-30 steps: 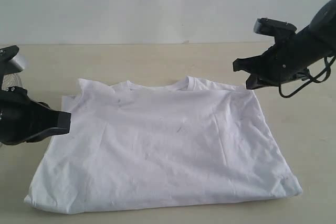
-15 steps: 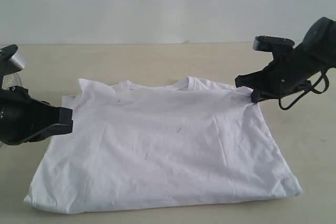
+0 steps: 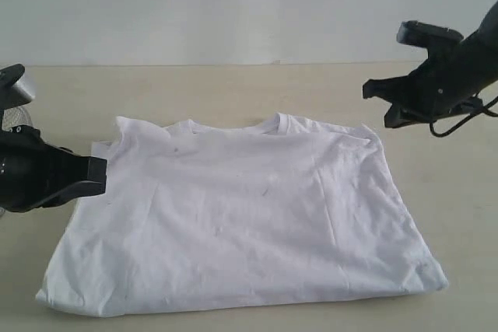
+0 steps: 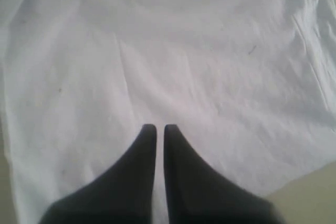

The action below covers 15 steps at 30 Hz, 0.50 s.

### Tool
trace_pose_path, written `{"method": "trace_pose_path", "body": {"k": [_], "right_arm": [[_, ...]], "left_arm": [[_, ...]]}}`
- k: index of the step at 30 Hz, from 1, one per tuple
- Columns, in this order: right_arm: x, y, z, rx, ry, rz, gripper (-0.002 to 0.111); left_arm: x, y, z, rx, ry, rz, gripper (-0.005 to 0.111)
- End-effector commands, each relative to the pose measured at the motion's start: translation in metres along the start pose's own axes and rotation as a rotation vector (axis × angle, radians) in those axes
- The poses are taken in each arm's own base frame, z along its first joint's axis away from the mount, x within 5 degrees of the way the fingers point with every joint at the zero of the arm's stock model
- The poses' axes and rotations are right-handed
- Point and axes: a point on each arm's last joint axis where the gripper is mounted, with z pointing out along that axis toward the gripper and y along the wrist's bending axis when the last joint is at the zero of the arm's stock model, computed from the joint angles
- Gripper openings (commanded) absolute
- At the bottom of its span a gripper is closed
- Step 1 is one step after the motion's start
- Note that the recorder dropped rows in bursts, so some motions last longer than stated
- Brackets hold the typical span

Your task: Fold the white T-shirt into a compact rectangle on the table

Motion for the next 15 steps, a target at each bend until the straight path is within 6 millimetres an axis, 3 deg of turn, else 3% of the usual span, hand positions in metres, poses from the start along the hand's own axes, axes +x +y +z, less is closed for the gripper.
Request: {"method": "trace_pose_path", "body": {"k": [1, 9, 15], "right_arm": [[0.003, 0.008, -0.038, -0.021, -0.029, 0.024, 0.000], [0.049, 0.014, -0.071, -0.034, -0.023, 0.064, 0.000], [0.084, 0.010, -0.076, -0.016, 0.007, 0.085, 0.000]], "left_arm": [[0.000, -0.001, 0.000, -0.006, -0.016, -0.006, 0.005], [0.000, -0.001, 0.000, -0.006, -0.016, -0.006, 0.005], [0.000, -0.001, 0.000, -0.006, -0.016, -0.006, 0.005]]}}
